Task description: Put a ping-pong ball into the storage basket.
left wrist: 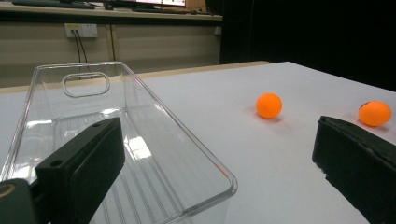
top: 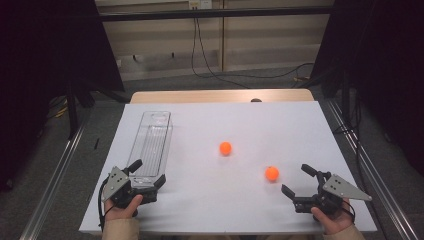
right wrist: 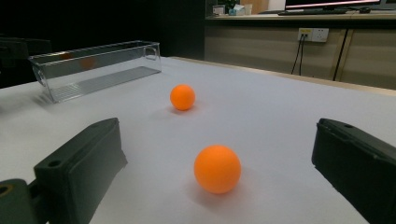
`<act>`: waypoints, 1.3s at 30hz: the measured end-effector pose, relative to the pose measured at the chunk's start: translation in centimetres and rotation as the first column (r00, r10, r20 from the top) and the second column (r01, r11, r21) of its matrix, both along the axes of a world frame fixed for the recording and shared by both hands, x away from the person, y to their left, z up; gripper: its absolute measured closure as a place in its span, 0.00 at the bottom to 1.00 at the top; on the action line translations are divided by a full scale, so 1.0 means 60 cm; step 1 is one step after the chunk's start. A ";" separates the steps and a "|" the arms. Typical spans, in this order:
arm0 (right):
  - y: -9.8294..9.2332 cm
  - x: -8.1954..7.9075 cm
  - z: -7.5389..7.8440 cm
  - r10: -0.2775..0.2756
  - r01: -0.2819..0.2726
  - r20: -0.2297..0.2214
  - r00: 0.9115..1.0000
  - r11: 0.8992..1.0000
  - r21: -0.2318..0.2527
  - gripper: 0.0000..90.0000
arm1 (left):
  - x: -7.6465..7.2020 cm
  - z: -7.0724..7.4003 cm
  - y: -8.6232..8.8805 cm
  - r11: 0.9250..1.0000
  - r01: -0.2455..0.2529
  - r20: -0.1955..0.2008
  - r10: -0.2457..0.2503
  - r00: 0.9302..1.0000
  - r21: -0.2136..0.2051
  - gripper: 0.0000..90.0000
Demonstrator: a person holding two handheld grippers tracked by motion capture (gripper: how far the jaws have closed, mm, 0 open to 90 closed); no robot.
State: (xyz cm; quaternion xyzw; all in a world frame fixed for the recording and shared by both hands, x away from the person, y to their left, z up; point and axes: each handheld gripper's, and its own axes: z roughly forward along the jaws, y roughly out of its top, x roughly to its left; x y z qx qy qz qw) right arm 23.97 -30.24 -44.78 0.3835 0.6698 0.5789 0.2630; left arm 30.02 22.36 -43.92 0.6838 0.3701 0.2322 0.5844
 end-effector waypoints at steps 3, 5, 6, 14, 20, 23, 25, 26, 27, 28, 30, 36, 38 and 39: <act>-0.001 0.000 0.000 0.003 -0.003 0.003 1.000 1.000 -0.003 0.01 | 0.001 0.000 0.000 1.000 0.007 0.002 -0.007 1.000 0.009 0.03; -0.001 0.000 0.000 0.003 -0.003 0.003 1.000 1.000 -0.003 0.01 | 0.000 0.000 -0.002 1.000 0.006 0.000 -0.006 1.000 -0.002 0.03; -0.001 0.000 0.000 0.003 -0.003 0.003 1.000 1.000 -0.004 0.01 | 0.001 0.001 -0.003 1.000 0.013 0.005 -0.013 1.000 0.000 0.03; 0.000 0.000 0.001 0.007 -0.007 0.005 1.000 1.000 0.000 0.01 | 0.004 0.003 -0.009 0.999 0.031 0.001 -0.031 1.000 -0.014 0.02; -0.001 0.000 0.001 0.004 -0.004 0.004 1.000 1.000 0.003 0.02 | 0.005 0.005 -0.020 0.998 0.062 -0.001 -0.062 0.998 -0.016 0.02; -0.002 0.000 0.001 0.010 -0.010 0.009 1.000 1.000 -0.007 0.02 | 0.005 0.006 -0.024 0.997 0.065 -0.002 -0.065 0.998 -0.032 0.02; -0.001 -0.001 0.002 0.006 -0.006 0.007 1.000 1.000 -0.003 0.02 | 0.005 0.007 -0.030 0.997 0.077 -0.001 -0.077 0.997 -0.029 0.02; -0.001 -0.001 0.002 0.007 -0.007 0.006 1.000 1.000 -0.003 0.02 | 0.005 0.007 -0.030 0.997 0.077 -0.001 -0.077 0.997 -0.029 0.02; -0.001 -0.001 0.002 0.008 -0.008 0.006 1.000 1.000 -0.004 0.02 | 0.005 0.007 -0.032 0.996 0.083 -0.003 -0.084 0.996 -0.029 0.02; -0.001 0.000 0.001 0.009 -0.009 0.006 1.000 1.000 -0.004 0.02 | 0.005 0.006 -0.037 0.996 0.091 -0.009 -0.092 0.996 -0.023 0.02; -0.001 0.000 0.001 0.008 -0.008 0.005 1.000 1.000 -0.001 0.02 | 0.006 0.006 -0.039 0.995 0.096 -0.012 -0.096 0.995 -0.024 0.02; -0.001 -0.001 0.002 0.010 -0.010 0.010 1.000 1.000 -0.003 0.02 | 0.008 0.009 -0.050 0.993 0.116 -0.011 -0.116 0.993 -0.022 0.02; -0.001 -0.001 0.002 0.011 -0.011 0.007 1.000 1.000 -0.004 0.02 | 0.008 0.010 -0.051 0.993 0.118 -0.012 -0.118 0.993 -0.025 0.02; -0.001 -0.001 0.002 0.011 -0.011 0.007 1.000 1.000 -0.004 0.02 | 0.009 0.012 -0.053 0.992 0.123 -0.007 -0.123 0.992 -0.028 0.02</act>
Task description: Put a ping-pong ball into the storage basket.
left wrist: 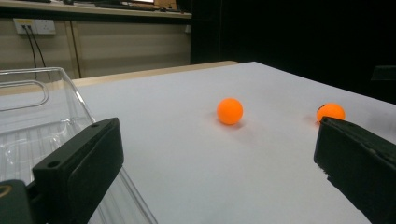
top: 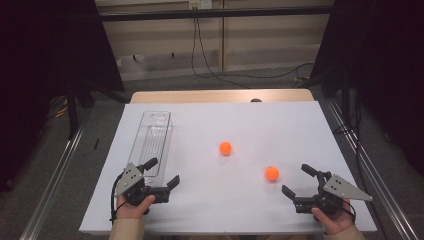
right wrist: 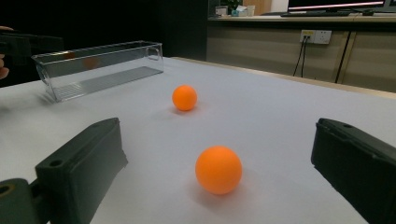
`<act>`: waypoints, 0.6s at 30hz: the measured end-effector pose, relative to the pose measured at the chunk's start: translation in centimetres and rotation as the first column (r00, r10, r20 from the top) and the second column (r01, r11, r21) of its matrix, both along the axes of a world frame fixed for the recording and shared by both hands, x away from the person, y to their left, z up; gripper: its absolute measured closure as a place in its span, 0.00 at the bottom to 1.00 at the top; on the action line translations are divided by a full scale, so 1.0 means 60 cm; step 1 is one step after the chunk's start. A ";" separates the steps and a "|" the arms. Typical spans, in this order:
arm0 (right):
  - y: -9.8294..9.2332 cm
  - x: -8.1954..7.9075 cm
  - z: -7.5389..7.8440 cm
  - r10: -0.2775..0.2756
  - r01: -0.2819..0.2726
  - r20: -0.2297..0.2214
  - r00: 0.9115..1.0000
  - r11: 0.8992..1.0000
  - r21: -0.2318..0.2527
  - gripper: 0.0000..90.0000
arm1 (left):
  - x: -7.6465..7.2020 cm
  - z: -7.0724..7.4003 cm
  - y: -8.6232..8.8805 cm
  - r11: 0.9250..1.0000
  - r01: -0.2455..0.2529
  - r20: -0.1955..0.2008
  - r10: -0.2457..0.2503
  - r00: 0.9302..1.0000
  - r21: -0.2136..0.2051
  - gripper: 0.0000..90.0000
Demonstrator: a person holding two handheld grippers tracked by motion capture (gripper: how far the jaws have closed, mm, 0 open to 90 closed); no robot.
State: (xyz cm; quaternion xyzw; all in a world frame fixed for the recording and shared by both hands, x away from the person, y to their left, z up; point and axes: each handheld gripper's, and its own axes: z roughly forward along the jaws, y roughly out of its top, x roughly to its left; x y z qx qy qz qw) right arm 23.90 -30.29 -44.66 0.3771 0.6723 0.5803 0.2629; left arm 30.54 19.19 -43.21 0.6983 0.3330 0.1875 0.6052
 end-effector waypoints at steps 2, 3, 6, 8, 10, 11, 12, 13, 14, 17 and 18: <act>0.000 0.000 0.000 0.001 -0.001 0.001 1.000 1.000 0.000 0.02 | 0.002 0.002 -0.002 1.000 0.003 0.003 -0.003 1.000 0.001 0.02; 0.000 0.000 0.000 0.001 -0.001 0.000 1.000 1.000 0.000 0.02 | 0.002 0.002 -0.002 1.000 0.003 0.003 -0.003 1.000 0.001 0.02; 0.000 0.000 0.000 0.001 -0.001 0.001 1.000 1.000 0.000 0.02 | 0.003 0.001 -0.009 1.000 0.013 -0.006 -0.013 1.000 -0.006 0.02; 0.000 0.000 0.000 0.001 -0.001 0.002 1.000 1.000 -0.001 0.02 | 0.002 0.000 -0.014 1.000 0.022 -0.009 -0.022 1.000 -0.006 0.02; 0.000 0.000 0.000 0.001 -0.001 0.003 1.000 1.000 0.000 0.02 | 0.003 0.001 -0.018 1.000 0.028 -0.008 -0.028 1.000 -0.005 0.02; 0.000 0.000 0.000 0.003 -0.003 0.006 1.000 1.000 -0.004 0.02 | 0.003 0.001 -0.020 0.999 0.031 -0.010 -0.031 0.999 -0.008 0.02; 0.000 0.000 0.001 0.002 -0.002 0.005 1.000 1.000 -0.001 0.02 | 0.002 0.001 -0.023 0.999 0.033 -0.012 -0.034 0.999 -0.010 0.02; 0.000 0.000 0.000 0.003 -0.003 0.006 1.000 1.000 -0.003 0.02 | 0.003 0.002 -0.025 0.999 0.039 -0.008 -0.039 0.999 -0.004 0.02; 0.000 0.000 0.000 0.003 -0.003 0.006 1.000 1.000 -0.005 0.02 | 0.003 0.002 -0.027 0.999 0.040 -0.012 -0.040 0.999 -0.005 0.02; 0.000 0.000 0.001 0.003 -0.003 0.007 1.000 1.000 -0.002 0.02 | 0.005 0.002 -0.032 0.999 0.048 -0.014 -0.048 0.999 0.000 0.02; 0.000 0.000 0.001 0.003 -0.003 0.007 1.000 1.000 -0.002 0.02 | 0.005 0.002 -0.032 0.999 0.048 -0.014 -0.048 0.999 0.000 0.02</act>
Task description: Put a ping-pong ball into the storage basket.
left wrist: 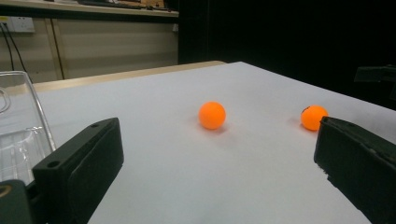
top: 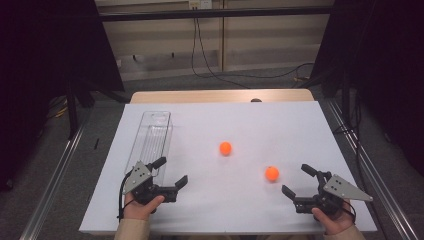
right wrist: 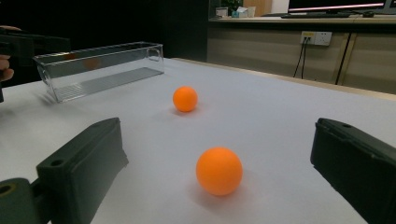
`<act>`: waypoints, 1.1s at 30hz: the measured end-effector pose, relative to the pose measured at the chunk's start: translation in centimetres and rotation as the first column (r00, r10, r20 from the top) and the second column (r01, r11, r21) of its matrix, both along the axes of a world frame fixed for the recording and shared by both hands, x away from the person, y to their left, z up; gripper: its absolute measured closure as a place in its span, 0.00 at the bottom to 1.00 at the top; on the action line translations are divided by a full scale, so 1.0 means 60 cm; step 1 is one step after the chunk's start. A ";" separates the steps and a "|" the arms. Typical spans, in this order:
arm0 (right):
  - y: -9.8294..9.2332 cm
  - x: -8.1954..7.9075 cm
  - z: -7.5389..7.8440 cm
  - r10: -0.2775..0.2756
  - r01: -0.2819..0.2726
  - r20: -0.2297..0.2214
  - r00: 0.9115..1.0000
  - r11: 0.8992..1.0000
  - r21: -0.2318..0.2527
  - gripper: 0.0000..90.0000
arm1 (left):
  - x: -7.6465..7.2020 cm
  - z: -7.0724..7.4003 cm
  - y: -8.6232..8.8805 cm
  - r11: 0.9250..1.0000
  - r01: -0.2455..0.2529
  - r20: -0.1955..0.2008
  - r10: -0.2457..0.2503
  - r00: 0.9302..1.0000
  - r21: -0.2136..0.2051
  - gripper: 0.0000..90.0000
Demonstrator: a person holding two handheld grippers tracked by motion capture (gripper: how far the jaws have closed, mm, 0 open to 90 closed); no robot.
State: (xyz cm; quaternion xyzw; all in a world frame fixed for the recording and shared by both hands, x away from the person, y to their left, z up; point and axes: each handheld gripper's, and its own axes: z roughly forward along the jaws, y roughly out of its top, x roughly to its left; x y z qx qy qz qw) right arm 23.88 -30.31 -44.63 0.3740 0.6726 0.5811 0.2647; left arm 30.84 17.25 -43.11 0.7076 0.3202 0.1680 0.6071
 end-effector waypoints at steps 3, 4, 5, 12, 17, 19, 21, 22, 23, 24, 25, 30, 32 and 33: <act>0.000 0.000 0.000 0.001 -0.001 0.000 1.000 1.000 0.001 0.02 | 0.002 0.000 -0.002 1.000 0.005 0.000 -0.005 1.000 0.005 0.02; 0.000 0.000 0.000 0.001 -0.001 0.001 1.000 1.000 0.000 0.02 | 0.002 0.000 -0.004 1.000 0.004 -0.003 -0.004 1.000 0.000 0.02; 0.000 0.000 0.000 0.000 0.000 0.000 1.000 1.000 -0.001 0.02 | 0.003 0.001 -0.006 1.000 0.010 -0.002 -0.010 1.000 0.009 0.02; 0.000 0.000 0.000 0.003 -0.003 0.001 1.000 1.000 -0.001 0.02 | 0.005 0.000 -0.016 1.000 0.020 -0.006 -0.020 1.000 0.013 0.02; -0.001 0.000 0.000 0.004 -0.004 0.004 1.000 1.000 -0.006 0.03 | 0.006 -0.001 -0.028 0.999 0.033 -0.013 -0.032 0.999 0.023 0.02; -0.001 0.000 0.000 0.004 -0.004 0.004 1.000 1.000 -0.006 0.03 | 0.007 -0.001 -0.032 0.999 0.036 -0.015 -0.036 0.999 0.024 0.02; 0.000 0.000 0.000 0.005 -0.005 0.003 1.000 1.000 -0.004 0.03 | 0.008 -0.002 -0.036 0.999 0.038 -0.019 -0.038 0.999 0.028 0.02; 0.000 0.000 0.000 0.007 -0.007 0.004 1.000 1.000 -0.005 0.03 | 0.008 -0.002 -0.038 0.999 0.040 -0.020 -0.040 0.999 0.028 0.02; 0.000 0.000 0.000 0.007 -0.007 0.004 1.000 1.000 -0.005 0.03 | 0.009 -0.002 -0.039 0.999 0.042 -0.020 -0.042 0.999 0.031 0.02; 0.000 0.000 0.000 0.007 -0.007 0.005 1.000 1.000 -0.005 0.03 | 0.009 -0.002 -0.041 0.999 0.044 -0.020 -0.043 0.999 0.032 0.02; 0.000 0.000 0.000 0.007 -0.007 0.005 1.000 1.000 -0.004 0.03 | 0.010 -0.003 -0.042 0.998 0.046 -0.020 -0.046 0.999 0.034 0.02; 0.000 0.000 0.000 0.007 -0.007 0.004 1.000 1.000 -0.005 0.03 | 0.012 -0.004 -0.050 0.997 0.058 -0.019 -0.057 0.998 0.045 0.02; 0.000 0.000 0.000 0.007 -0.007 0.005 1.000 1.000 -0.006 0.03 | 0.012 -0.004 -0.054 0.997 0.059 -0.022 -0.058 0.998 0.045 0.02; 0.000 0.000 0.000 0.007 -0.007 0.005 1.000 1.000 -0.006 0.03 | 0.013 -0.004 -0.054 0.997 0.061 -0.021 -0.060 0.998 0.050 0.02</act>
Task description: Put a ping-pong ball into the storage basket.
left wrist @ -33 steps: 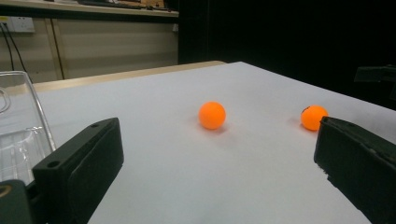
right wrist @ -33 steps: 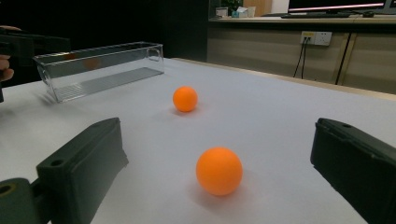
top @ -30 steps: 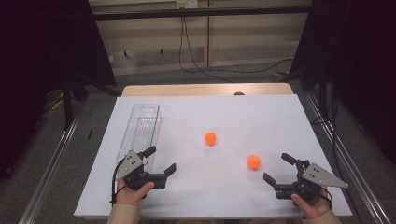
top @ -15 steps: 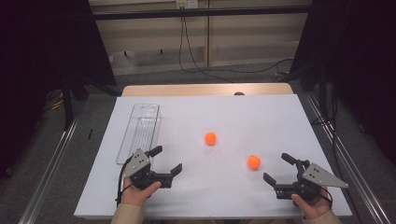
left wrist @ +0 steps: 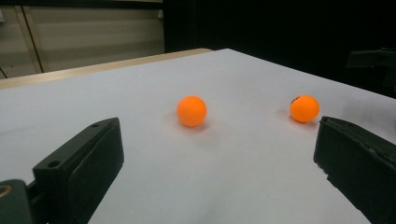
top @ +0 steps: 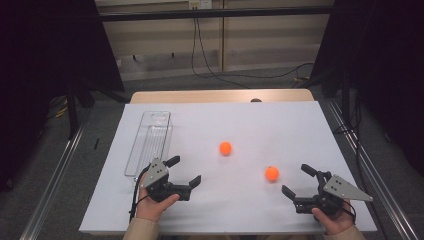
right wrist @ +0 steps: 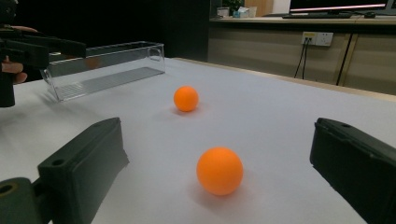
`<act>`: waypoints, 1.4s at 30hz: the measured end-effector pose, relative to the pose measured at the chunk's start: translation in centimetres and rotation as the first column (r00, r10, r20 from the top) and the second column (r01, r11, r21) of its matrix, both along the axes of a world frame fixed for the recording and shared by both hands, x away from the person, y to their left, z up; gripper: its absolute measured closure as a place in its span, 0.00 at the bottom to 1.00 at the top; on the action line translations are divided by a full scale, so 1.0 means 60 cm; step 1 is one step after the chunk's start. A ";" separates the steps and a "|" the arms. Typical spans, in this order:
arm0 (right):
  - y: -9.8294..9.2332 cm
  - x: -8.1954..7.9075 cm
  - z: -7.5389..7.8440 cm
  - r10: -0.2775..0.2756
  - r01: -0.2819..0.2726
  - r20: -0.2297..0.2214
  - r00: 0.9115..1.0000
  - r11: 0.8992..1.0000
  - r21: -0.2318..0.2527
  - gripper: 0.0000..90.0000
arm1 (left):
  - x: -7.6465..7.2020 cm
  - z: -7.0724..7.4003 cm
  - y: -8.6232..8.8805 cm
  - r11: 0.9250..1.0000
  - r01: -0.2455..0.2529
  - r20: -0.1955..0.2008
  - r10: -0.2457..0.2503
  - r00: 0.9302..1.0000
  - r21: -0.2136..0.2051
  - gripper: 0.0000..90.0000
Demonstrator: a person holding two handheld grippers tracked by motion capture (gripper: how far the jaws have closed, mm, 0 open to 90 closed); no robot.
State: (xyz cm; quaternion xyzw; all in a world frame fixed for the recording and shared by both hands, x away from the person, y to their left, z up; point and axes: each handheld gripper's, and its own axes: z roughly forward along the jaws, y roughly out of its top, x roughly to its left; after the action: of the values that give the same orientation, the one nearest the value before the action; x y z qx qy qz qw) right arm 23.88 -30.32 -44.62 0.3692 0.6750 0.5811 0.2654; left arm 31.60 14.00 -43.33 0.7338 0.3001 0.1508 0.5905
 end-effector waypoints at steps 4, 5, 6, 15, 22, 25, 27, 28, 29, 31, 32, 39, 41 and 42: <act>0.000 0.000 0.000 0.000 0.000 0.000 1.000 1.000 0.000 0.03 | 0.002 0.000 -0.004 1.000 0.002 -0.001 -0.002 1.000 0.000 0.02; 0.000 0.000 0.000 0.000 0.000 0.000 1.000 1.000 -0.001 0.03 | 0.002 0.000 -0.006 1.000 0.004 -0.002 -0.004 1.000 -0.001 0.02; 0.000 0.000 0.000 0.000 0.000 0.000 1.000 1.000 -0.001 0.03 | 0.002 0.000 -0.006 1.000 0.004 -0.002 -0.004 1.000 -0.001 0.02; 0.000 0.000 0.000 0.001 -0.001 0.001 1.000 1.000 -0.002 0.03 | 0.005 -0.003 -0.018 1.000 0.020 -0.009 -0.020 1.000 0.014 0.02; 0.001 0.000 0.000 0.003 -0.003 0.003 1.000 1.000 -0.004 0.03 | 0.007 -0.005 -0.026 0.999 0.028 -0.014 -0.028 1.000 0.023 0.02; 0.001 0.000 0.000 0.003 -0.003 0.002 1.000 1.000 -0.004 0.03 | 0.008 -0.005 -0.030 0.999 0.031 -0.014 -0.031 0.999 0.028 0.02; 0.001 0.000 0.000 0.003 -0.003 0.002 1.000 1.000 -0.003 0.03 | 0.008 -0.005 -0.033 0.999 0.034 -0.017 -0.033 0.999 0.026 0.02; 0.001 0.000 0.000 0.002 -0.002 0.002 1.000 1.000 -0.003 0.03 | 0.009 -0.005 -0.035 0.999 0.035 -0.017 -0.035 0.999 0.027 0.02; 0.001 0.000 0.000 0.002 -0.002 0.002 1.000 1.000 -0.003 0.03 | 0.009 -0.005 -0.035 0.999 0.035 -0.017 -0.035 0.999 0.027 0.02; 0.001 0.000 0.000 0.003 -0.003 0.002 1.000 1.000 -0.004 0.03 | 0.009 -0.006 -0.038 0.998 0.040 -0.016 -0.040 0.999 0.038 0.02; 0.001 0.000 0.000 0.003 -0.003 0.002 1.000 1.000 -0.004 0.03 | 0.009 -0.006 -0.038 0.998 0.040 -0.016 -0.040 0.999 0.038 0.02; 0.001 0.000 0.000 0.004 -0.004 0.001 1.000 1.000 -0.002 0.03 | 0.010 -0.007 -0.047 0.998 0.052 -0.019 -0.051 0.998 0.036 0.02; 0.001 0.000 0.000 0.004 -0.004 0.002 1.000 1.000 -0.003 0.03 | 0.012 -0.007 -0.050 0.998 0.058 -0.016 -0.057 0.998 0.041 0.02; 0.001 0.000 0.000 0.004 -0.004 0.002 1.000 1.000 -0.003 0.03 | 0.012 -0.007 -0.052 0.998 0.059 -0.018 -0.058 0.998 0.039 0.02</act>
State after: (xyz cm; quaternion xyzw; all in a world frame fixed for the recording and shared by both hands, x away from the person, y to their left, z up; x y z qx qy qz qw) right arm 23.89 -30.27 -44.60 0.3669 0.6762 0.5811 0.2654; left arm 32.31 10.87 -43.78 0.7551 0.2806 0.1331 0.5773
